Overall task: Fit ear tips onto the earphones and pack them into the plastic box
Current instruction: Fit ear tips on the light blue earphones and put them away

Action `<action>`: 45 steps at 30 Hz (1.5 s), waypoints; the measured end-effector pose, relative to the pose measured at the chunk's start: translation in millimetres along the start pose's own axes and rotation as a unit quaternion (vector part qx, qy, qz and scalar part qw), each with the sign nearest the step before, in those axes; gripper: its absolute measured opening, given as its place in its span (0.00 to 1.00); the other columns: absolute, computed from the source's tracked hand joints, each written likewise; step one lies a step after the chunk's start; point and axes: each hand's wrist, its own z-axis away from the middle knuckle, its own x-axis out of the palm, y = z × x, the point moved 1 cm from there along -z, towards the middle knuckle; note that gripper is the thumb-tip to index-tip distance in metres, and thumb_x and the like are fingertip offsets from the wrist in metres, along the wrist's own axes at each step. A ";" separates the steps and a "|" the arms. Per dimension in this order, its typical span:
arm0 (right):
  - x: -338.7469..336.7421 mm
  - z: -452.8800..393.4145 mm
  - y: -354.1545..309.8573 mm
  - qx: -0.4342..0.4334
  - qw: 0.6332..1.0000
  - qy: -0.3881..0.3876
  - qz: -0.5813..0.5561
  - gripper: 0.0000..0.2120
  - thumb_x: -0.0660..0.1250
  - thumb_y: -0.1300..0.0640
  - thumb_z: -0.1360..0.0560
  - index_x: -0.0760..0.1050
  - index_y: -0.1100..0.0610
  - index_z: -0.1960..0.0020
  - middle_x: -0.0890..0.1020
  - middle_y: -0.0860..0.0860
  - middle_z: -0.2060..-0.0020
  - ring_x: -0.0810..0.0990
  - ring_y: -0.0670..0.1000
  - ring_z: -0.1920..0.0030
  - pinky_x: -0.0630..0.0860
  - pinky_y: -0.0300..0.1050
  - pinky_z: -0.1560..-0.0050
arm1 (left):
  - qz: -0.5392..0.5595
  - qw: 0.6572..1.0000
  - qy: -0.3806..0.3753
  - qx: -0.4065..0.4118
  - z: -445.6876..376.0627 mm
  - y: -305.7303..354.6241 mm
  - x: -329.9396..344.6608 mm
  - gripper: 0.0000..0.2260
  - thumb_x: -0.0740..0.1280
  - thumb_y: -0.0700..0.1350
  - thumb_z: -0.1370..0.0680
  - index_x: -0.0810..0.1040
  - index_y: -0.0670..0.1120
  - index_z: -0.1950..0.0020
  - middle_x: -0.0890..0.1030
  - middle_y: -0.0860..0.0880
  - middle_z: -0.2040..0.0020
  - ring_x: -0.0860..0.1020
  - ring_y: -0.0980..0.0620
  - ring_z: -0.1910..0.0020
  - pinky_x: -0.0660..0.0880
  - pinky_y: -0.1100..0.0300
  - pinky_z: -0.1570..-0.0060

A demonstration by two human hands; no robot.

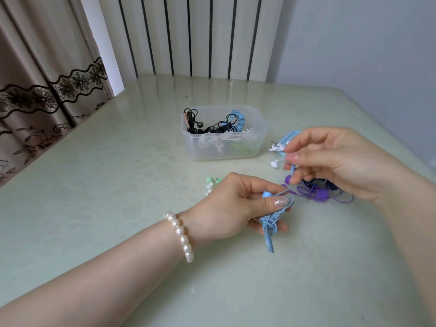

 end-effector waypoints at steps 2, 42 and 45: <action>-0.8 -1.2 4.7 0.025 0.994 -0.005 0.105 0.05 0.70 0.67 0.33 0.75 0.61 0.60 0.80 0.52 0.75 0.80 0.51 0.75 0.71 0.35 0.73 | -0.044 0.999 -0.023 0.000 0.5 -4.5 2.2 0.11 0.63 0.37 0.23 0.73 0.47 0.43 0.81 0.39 0.51 0.80 0.49 0.62 0.77 0.61 0.59; 8.5 -6.6 17.7 -0.048 0.989 -0.137 -0.024 0.15 0.80 0.49 0.46 0.81 0.53 0.63 0.85 0.55 0.64 0.83 0.53 0.57 0.78 0.40 0.53 | -0.160 0.958 0.234 0.042 5.9 28.2 -74.3 0.05 0.71 0.42 0.30 0.80 0.44 0.65 0.81 0.54 0.71 0.73 0.59 0.73 0.70 0.68 0.69; 2.8 -11.5 22.9 -0.046 0.978 -0.150 -0.139 0.18 0.80 0.48 0.49 0.82 0.54 0.63 0.83 0.54 0.70 0.84 0.58 0.59 0.79 0.41 0.54 | -0.224 0.953 0.203 0.032 14.7 32.2 -88.6 0.03 0.75 0.41 0.37 0.83 0.44 0.67 0.80 0.49 0.71 0.70 0.55 0.69 0.66 0.64 0.66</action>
